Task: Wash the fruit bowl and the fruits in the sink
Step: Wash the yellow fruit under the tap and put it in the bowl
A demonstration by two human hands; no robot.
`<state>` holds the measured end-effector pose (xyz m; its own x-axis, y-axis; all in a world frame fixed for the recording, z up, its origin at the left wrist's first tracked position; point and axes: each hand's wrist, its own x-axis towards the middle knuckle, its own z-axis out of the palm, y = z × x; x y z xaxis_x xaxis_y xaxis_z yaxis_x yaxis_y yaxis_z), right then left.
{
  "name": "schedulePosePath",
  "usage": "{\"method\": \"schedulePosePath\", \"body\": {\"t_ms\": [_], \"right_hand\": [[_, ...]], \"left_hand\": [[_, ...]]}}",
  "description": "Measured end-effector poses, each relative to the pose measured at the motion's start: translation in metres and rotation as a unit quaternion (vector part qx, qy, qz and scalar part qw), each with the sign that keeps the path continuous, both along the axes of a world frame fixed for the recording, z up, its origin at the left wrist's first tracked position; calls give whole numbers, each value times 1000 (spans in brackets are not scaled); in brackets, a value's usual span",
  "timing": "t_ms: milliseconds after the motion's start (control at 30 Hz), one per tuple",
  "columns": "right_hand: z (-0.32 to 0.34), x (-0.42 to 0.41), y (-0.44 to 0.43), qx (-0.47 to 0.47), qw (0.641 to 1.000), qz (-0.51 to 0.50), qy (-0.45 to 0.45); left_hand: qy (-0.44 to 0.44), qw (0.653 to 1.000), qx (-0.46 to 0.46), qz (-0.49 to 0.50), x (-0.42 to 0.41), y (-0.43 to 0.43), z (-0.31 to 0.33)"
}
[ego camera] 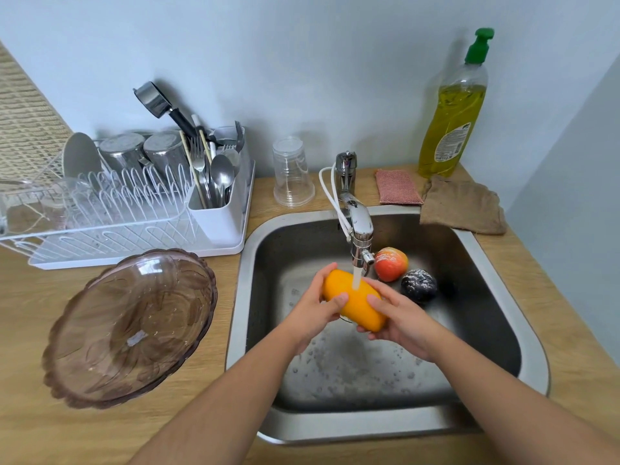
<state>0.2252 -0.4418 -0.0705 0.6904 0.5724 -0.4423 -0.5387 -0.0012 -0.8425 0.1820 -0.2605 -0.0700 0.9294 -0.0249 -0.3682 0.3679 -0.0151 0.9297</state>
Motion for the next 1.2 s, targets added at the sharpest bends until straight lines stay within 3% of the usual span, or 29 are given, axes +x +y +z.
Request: {"method": "schedulePosePath", "body": {"t_ms": [200,400,500,600,633,667,767,833,900,1033,1100,1200], "right_hand": [[-1,-13,6,-74,990,22,-116],[-7,-30,18,-180,950,-18,-255],[-3,-28,25,-157,966,-99,-182],[2,-21,22,-187,975,-118,-35],[5,-21,21,-197,973,-116,-33],[6,-23,21,-205,970,-114,-66],[-2,-26,21,-211,933,-81,-279],[-5,-28,24,-205,924,-66,-316],[0,-29,26,-211,939,-79,-259],[2,-24,23,-238,966,-99,-21],[0,-22,23,-230,966,-118,5],[-4,-22,26,-213,969,-123,-20]], "left_hand": [[0,992,122,30,3,-18,1],[-32,973,225,27,10,-16,4],[-107,959,260,-26,6,-19,1],[-119,949,282,-81,2,-23,-5],[-119,953,268,-74,1,-25,-7],[-112,964,236,-53,0,-26,-6],[-48,991,121,6,2,-29,7],[-19,990,140,-6,5,-27,10],[-29,981,188,-25,5,-25,10],[-115,947,288,-82,-5,-29,6],[-152,933,314,-85,-7,-30,6],[-124,954,268,-42,-4,-29,8]]}}
